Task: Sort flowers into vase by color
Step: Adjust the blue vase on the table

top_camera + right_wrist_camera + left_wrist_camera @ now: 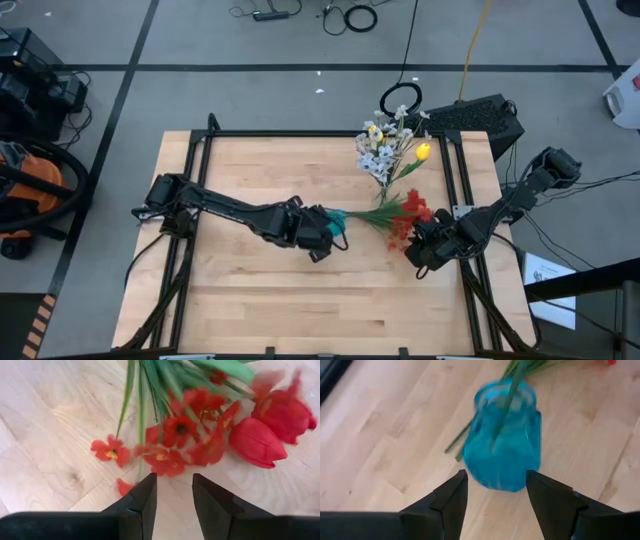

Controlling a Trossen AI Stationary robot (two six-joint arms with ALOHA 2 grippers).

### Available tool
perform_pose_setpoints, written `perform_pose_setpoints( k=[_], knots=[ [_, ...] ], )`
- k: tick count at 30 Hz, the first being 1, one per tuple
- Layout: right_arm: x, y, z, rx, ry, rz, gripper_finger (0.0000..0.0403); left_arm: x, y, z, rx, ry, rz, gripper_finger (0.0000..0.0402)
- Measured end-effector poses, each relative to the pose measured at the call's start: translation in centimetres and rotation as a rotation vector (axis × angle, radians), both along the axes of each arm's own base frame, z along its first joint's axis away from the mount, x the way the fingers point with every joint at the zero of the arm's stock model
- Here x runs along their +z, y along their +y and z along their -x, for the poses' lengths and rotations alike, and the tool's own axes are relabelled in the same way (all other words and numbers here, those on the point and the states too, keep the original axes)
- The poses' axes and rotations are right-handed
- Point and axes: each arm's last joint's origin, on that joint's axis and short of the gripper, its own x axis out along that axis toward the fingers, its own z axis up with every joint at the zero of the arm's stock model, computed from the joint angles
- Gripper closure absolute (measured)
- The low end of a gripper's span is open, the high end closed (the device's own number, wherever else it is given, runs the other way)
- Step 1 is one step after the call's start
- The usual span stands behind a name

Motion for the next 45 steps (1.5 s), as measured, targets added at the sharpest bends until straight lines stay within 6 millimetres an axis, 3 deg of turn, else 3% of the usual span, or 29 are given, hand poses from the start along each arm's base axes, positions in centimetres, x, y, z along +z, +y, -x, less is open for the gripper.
perform_pose_setpoints(
  k=[10,23,41,45],
  knots=[
    [0.0,0.0,0.0,-0.018,-0.006,-0.01,0.0287,0.1,-1.9,0.6,0.003,-0.015,-0.081,0.0195],
    [0.0,0.0,-0.1,-0.02,-0.013,-0.011,0.0287,-1.1,-1.5,0.0,0.028,-0.007,-0.136,0.0194],
    [0.1,-0.1,-0.1,-0.025,-0.036,0.031,0.0287,-0.7,-1.4,-1.2,0.022,-0.119,-0.105,0.0194],
    [0.1,-0.1,-0.1,-0.025,-0.037,0.032,0.0287,-0.7,-1.1,-1.3,0.029,-0.117,-0.103,0.0176]
  ],
)
